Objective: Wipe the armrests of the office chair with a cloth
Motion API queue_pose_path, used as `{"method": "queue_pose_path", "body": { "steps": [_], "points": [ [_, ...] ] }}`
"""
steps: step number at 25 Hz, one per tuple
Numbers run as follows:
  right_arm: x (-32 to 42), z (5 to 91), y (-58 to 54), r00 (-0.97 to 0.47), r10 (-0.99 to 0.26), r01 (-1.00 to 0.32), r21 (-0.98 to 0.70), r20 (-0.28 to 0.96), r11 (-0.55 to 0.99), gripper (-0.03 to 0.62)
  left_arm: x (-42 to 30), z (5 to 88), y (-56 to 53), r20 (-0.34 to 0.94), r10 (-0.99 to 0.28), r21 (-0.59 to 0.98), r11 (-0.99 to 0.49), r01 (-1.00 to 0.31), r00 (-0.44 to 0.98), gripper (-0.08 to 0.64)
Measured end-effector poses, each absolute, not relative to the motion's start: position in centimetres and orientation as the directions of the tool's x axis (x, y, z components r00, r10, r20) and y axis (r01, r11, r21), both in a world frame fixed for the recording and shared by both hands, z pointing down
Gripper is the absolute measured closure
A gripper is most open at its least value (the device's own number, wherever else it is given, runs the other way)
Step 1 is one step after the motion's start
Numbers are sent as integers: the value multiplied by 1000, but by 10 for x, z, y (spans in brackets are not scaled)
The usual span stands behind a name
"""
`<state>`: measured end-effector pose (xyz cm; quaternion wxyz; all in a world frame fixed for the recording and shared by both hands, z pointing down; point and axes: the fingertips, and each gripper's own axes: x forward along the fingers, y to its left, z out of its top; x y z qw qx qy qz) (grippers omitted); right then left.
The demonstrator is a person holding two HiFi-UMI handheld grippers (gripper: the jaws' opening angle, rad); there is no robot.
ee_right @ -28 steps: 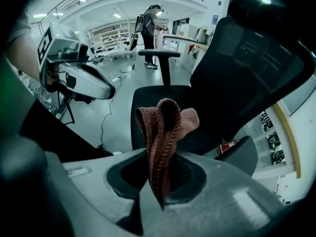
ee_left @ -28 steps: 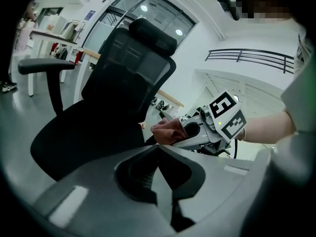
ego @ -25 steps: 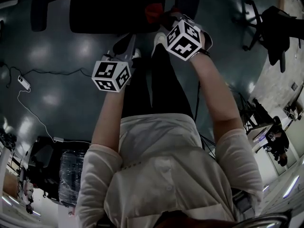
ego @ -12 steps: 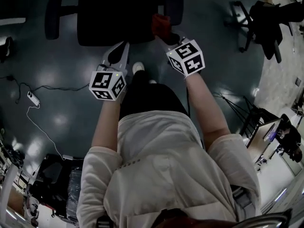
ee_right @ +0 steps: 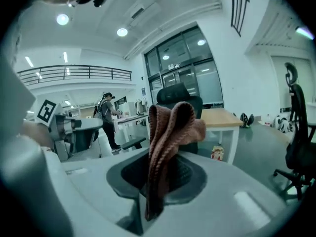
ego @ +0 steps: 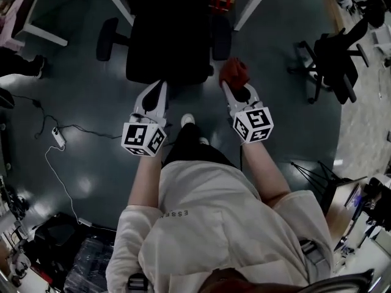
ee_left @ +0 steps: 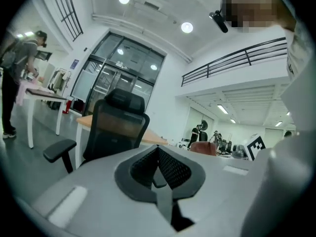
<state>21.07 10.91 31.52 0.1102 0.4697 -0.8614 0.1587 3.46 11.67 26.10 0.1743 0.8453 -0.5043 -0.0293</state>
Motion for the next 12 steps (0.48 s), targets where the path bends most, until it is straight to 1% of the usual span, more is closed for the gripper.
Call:
{"method": "queue_pose_path", "body": {
  "steps": [3,8,12],
  "points": [
    [209,305,134,-560,-754,-825,-141,344,548,538,30,239,147,95,-883,315,-411,-856,459,545],
    [195,291,161,-553,-774,-829,-120,309,546,538,23,241,181,124,-871,242,-439,-866,476,545],
    [175,288,194,-550,-770,-830,-115,322,545,538,5,241,211,117,-865,269,-446,-854,488,545]
  ]
}}
